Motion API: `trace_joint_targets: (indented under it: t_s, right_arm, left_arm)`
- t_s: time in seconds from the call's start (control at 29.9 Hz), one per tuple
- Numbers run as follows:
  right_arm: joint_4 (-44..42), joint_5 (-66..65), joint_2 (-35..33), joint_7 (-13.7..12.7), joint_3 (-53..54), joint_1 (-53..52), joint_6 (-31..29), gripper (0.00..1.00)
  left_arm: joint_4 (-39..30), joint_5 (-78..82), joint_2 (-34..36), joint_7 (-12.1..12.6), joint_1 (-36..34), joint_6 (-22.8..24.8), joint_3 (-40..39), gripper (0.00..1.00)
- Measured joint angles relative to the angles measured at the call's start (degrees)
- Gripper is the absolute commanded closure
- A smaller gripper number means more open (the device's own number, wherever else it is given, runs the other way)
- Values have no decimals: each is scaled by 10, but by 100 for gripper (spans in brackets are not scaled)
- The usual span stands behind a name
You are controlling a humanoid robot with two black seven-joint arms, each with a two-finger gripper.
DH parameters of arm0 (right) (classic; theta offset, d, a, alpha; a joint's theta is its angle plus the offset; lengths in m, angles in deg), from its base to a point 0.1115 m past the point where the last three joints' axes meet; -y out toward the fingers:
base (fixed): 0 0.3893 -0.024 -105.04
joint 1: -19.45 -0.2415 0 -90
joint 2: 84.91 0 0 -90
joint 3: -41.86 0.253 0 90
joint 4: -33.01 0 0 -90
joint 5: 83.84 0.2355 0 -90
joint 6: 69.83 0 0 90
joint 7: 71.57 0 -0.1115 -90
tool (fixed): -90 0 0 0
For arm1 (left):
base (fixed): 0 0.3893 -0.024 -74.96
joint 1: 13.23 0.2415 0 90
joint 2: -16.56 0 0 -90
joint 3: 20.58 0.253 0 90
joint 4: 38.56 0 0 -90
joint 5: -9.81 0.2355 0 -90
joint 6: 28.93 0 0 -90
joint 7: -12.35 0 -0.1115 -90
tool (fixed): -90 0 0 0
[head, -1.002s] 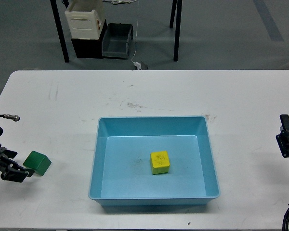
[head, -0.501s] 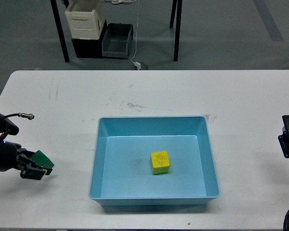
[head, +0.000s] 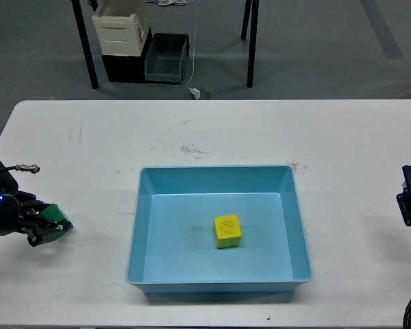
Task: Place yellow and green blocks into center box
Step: 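Lift the green cube and lower it into the box beside the yellow cube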
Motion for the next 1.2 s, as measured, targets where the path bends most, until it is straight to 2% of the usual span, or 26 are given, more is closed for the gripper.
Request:
trace_joint_targets:
  t_s: [0.2,0.43,0.63,0.84,0.9,1.1,1.2]
  right_arm:
    - [-1,0,2,0,-3,0,0,0]
    - [-1,0,2,0,-7,0,5,0]
    - [-1,0,3,0,-12,-2,5,0]
    - [-1,0,3,0,-19,0,4,0]
    - [-1,0,3,0,-19,1,4,0]
    - [-1,0,2,1,-18,1,5,0]
    - [-1,0,2,1,-18,1,5,0]
  left_arm:
    - [-9,-67,33,0,-82,-3,-7,79]
    - [-59,-176,15,0,-186,1,-5,79]
    - [-119,-121,-70,0,-228,26,3,78]
    - [-135,-37,-189,0,-267,145,8,77]
    - [-134,-26,-223,0,-276,166,17,77]
    - [-111,40,-305,0,-297,175,97,75]
    - [-89,70,-331,0,-295,176,119,67]
